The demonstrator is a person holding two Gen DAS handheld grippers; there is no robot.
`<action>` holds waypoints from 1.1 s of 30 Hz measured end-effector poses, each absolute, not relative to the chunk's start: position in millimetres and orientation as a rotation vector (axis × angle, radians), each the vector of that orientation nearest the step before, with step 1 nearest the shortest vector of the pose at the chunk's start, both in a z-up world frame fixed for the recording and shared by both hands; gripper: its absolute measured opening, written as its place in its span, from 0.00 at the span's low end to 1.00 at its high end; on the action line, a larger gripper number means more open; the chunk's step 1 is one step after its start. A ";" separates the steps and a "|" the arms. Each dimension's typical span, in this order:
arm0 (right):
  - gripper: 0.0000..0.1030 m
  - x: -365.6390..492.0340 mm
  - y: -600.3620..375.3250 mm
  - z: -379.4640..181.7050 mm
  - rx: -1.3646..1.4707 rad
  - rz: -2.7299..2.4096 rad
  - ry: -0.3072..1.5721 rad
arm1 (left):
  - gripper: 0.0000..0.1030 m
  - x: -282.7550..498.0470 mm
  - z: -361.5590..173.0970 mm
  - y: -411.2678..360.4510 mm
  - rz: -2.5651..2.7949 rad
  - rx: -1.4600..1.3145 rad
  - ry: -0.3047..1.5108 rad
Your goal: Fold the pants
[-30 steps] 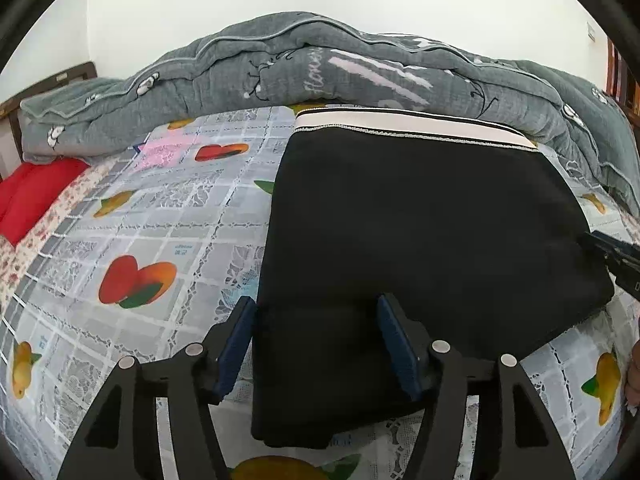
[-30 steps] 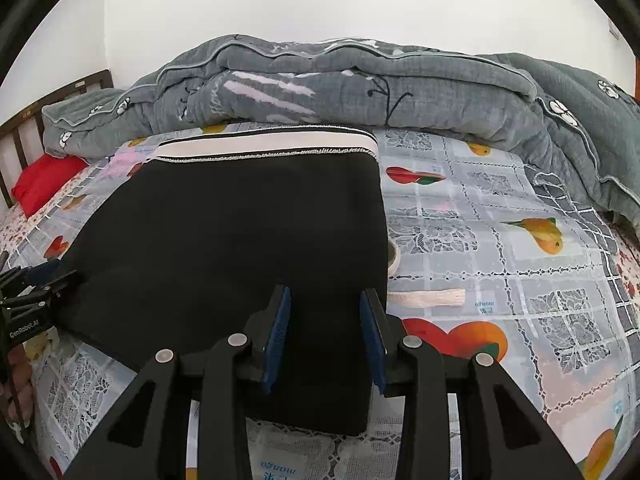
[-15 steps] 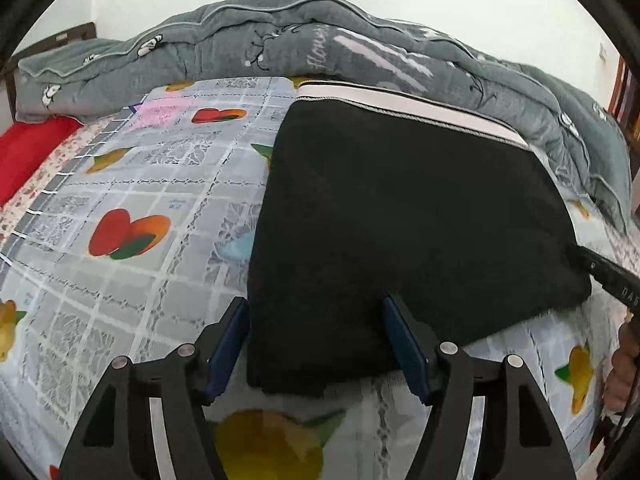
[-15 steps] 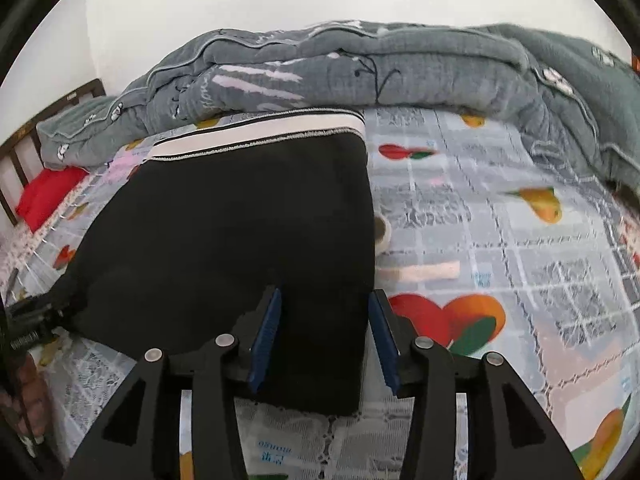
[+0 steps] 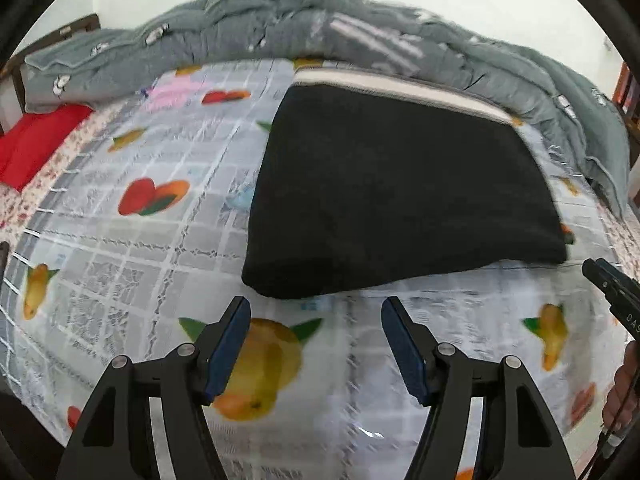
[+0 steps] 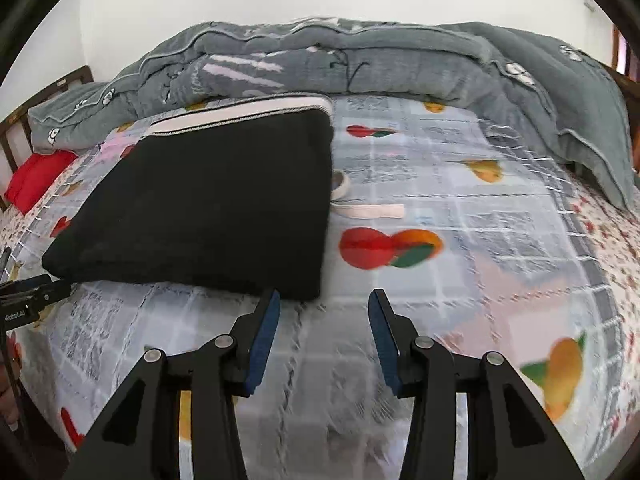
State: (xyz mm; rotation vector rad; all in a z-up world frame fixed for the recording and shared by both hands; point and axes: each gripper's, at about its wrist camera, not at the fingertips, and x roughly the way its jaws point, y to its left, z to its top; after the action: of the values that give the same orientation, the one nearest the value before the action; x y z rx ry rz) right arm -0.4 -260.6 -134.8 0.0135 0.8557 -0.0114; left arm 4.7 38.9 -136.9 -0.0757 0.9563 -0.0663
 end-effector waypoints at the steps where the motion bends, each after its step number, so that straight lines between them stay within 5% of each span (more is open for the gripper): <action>1: 0.43 -5.2 -262.0 -128.3 0.025 -0.012 0.851 | 0.64 -0.3 -127.6 38.2 -0.072 -0.085 0.940; 14: 0.46 -72.3 -261.6 -36.2 0.027 -0.041 0.782 | 0.78 -76.0 -28.4 13.1 -0.081 -0.037 0.733; 20: 0.83 -99.8 -259.0 -12.6 -0.033 -0.088 0.681 | 0.78 -91.7 -13.2 5.7 -0.094 -0.029 0.713; 33: 0.87 -105.9 -265.6 -14.2 -0.020 -0.090 0.698 | 0.78 -97.3 -15.5 -2.4 -0.063 0.005 0.714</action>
State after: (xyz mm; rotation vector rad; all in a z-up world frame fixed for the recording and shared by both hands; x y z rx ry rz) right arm -105.9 -265.6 -14.2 -0.0200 0.6981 -0.0899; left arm -97.3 -2.4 -15.5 0.0047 0.7136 -0.0626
